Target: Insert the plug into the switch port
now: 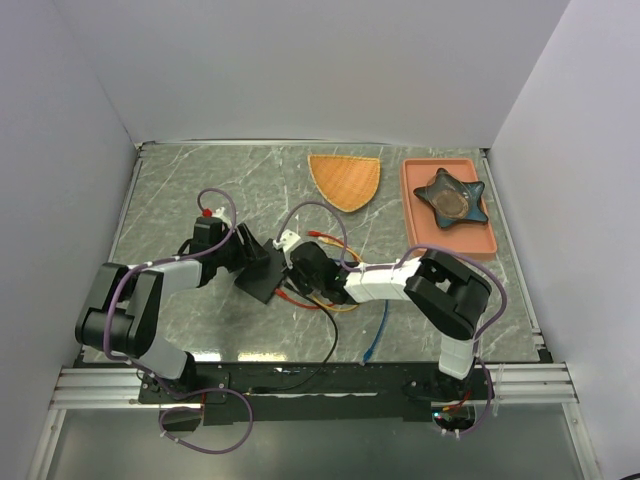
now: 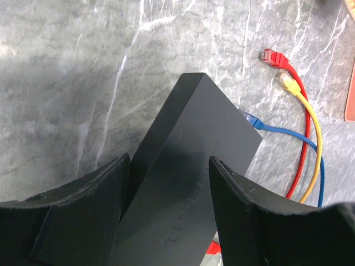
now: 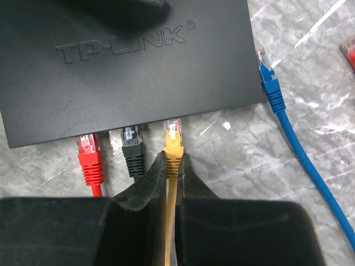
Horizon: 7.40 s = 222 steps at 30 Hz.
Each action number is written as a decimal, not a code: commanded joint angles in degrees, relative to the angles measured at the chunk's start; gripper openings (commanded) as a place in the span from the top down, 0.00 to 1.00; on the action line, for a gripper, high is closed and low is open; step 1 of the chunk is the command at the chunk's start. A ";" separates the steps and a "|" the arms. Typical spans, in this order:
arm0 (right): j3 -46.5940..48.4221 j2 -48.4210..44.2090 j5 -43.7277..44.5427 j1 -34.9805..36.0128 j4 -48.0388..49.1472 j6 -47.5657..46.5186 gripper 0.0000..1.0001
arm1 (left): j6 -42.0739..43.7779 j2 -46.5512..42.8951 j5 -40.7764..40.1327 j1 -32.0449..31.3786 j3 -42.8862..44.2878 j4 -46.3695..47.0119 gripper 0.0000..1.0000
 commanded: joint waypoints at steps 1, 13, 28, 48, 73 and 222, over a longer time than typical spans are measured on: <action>0.04 0.10 -2.85 -0.16 9.51 -2.39 1.00 | 1.15 1.57 3.95 -0.30 0.28 1.44 0.35; -1.28 0.63 -3.82 -0.24 12.59 -6.60 1.00 | 2.82 2.80 6.59 -0.56 0.63 2.23 0.35; 1.00 2.30 -3.12 -0.24 13.91 -6.44 1.00 | 3.70 7.28 8.96 -2.40 2.65 0.74 0.37; 3.99 2.83 -4.08 -0.33 16.89 -6.52 1.00 | 3.79 10.98 15.73 -7.85 1.60 0.92 0.45; 7.60 1.25 -6.10 -0.42 8.64 -4.85 1.00 | 5.90 9.57 15.12 -11.20 5.02 -5.41 0.37; -2.95 -38.92 -8.30 -24.15 -38.12 3.24 0.31 | 0.62 -41.85 5.10 -2.14 4.67 -14.73 0.04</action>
